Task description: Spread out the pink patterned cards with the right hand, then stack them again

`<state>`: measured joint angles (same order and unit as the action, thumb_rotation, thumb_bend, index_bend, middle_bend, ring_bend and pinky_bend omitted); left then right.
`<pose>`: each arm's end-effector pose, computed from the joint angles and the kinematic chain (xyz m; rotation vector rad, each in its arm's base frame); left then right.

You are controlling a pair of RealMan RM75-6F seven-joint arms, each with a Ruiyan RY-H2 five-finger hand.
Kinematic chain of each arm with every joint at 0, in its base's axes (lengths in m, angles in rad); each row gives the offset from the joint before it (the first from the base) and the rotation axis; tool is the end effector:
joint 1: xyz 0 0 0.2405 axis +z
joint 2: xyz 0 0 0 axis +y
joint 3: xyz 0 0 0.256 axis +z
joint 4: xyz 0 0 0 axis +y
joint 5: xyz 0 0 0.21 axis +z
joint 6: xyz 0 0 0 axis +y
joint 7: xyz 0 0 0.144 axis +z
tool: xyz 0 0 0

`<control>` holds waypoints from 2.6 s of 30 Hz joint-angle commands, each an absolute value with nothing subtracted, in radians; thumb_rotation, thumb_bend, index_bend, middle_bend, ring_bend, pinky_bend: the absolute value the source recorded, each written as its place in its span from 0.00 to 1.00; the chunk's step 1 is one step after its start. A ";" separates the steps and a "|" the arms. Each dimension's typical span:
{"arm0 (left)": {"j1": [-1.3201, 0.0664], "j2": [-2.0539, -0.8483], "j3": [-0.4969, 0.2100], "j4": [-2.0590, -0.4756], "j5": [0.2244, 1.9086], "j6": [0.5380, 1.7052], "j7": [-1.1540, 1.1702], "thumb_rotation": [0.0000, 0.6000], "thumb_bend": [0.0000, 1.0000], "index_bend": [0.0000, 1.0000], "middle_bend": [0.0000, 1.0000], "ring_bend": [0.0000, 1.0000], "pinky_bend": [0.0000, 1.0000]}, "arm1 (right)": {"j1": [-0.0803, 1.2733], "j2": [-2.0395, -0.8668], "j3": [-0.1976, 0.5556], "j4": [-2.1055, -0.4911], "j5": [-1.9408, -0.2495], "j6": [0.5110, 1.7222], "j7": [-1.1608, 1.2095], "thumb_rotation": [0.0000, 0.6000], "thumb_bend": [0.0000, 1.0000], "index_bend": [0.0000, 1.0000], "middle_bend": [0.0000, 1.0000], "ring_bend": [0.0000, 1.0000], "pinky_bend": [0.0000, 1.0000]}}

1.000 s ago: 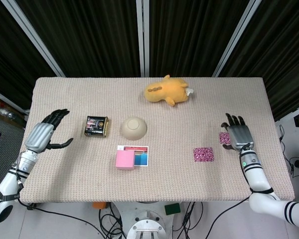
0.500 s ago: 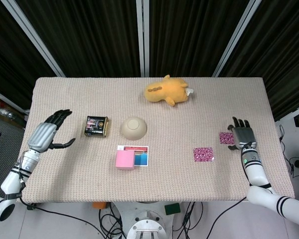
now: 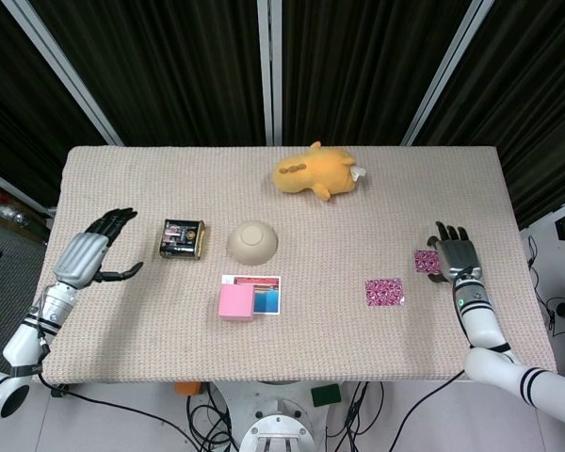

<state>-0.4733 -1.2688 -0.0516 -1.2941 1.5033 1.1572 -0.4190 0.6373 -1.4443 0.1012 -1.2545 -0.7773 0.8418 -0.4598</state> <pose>-0.2868 0.3093 0.1040 -1.6417 -1.1118 -1.0922 -0.3035 -0.3515 0.0381 1.6022 -1.0488 0.3913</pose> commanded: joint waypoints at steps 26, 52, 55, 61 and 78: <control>-0.472 -1.270 -0.053 -1.295 1.503 1.163 -0.417 0.53 0.23 0.04 0.05 0.02 0.14 | 0.609 -1.387 0.110 -1.354 -0.857 0.895 -0.412 1.00 0.48 0.43 0.00 0.00 0.00; -0.455 -1.262 -0.051 -1.284 1.511 1.194 -0.442 0.52 0.23 0.04 0.05 0.02 0.14 | 0.651 -1.372 0.054 -1.632 -0.895 0.914 -0.534 1.00 0.48 0.43 0.00 0.00 0.00; -0.456 -1.257 -0.050 -1.288 1.513 1.194 -0.441 0.52 0.23 0.04 0.05 0.02 0.14 | 0.655 -1.376 0.054 -1.642 -0.881 0.919 -0.538 1.00 0.48 0.43 0.00 0.00 0.00; -0.456 -1.251 -0.052 -1.293 1.514 1.195 -0.443 0.52 0.23 0.04 0.05 0.02 0.14 | 0.659 -1.379 0.050 -1.660 -0.861 0.931 -0.544 1.00 0.46 0.43 0.00 0.00 0.00; -0.446 -1.253 -0.046 -1.282 1.519 1.206 -0.459 0.52 0.23 0.04 0.05 0.02 0.14 | 0.667 -1.382 0.037 -1.679 -0.836 0.956 -0.557 1.00 0.39 0.33 0.00 0.00 0.00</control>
<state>-0.4460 -1.2532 -0.0460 -1.2818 1.5191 1.2061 -0.4594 0.6663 -1.3824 0.0369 -1.6791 -0.8367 0.9562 -0.5568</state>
